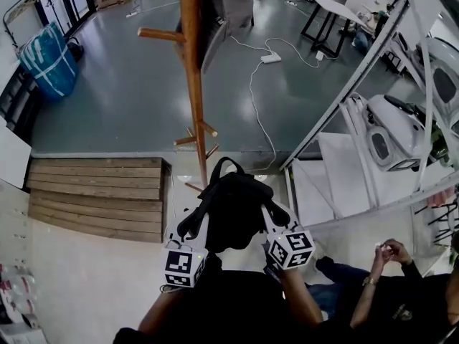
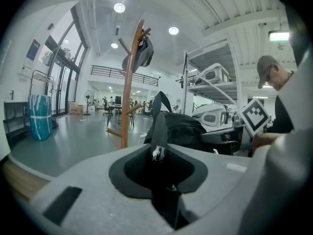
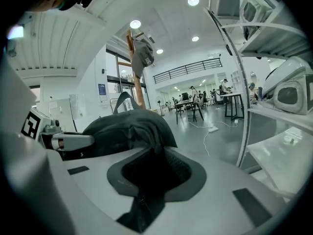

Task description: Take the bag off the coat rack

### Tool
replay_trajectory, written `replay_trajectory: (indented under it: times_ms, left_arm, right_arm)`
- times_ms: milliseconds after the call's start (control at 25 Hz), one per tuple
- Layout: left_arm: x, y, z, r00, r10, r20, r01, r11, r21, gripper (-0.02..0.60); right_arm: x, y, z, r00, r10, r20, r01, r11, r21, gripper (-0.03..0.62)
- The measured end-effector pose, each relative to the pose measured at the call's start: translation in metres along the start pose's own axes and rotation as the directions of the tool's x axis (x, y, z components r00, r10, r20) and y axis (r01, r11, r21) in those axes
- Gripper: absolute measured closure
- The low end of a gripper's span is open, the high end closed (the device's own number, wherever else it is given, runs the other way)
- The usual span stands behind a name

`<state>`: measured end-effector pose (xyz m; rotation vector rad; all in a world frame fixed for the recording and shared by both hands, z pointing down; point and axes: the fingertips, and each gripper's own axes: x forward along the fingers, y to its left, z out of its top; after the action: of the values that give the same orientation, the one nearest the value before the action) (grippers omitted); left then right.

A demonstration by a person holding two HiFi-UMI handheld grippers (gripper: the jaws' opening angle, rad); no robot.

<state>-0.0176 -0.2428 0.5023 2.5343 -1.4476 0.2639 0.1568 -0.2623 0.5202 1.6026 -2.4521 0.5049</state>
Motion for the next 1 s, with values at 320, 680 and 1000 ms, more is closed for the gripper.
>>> replay_trajectory:
  times_ms: [320, 680, 1000]
  left_arm:
    - [-0.047, -0.039, -0.016, 1.000, 0.019, 0.005, -0.019, 1.000, 0.008, 0.504]
    - [-0.104, -0.088, -0.041, 0.998, 0.056, 0.002, -0.056, 0.998, 0.013, 0.504]
    - [-0.153, -0.118, -0.060, 0.995, 0.101, -0.009, -0.101, 0.995, -0.007, 0.505]
  right_arm:
    - [-0.056, 0.013, -0.024, 1.000, 0.014, 0.004, -0.014, 1.000, 0.009, 0.520]
    - [-0.118, 0.028, -0.055, 0.998, 0.064, 0.005, -0.064, 0.998, 0.021, 0.520]
    - [-0.163, 0.050, -0.078, 0.992, 0.125, -0.015, -0.125, 0.992, 0.030, 0.520]
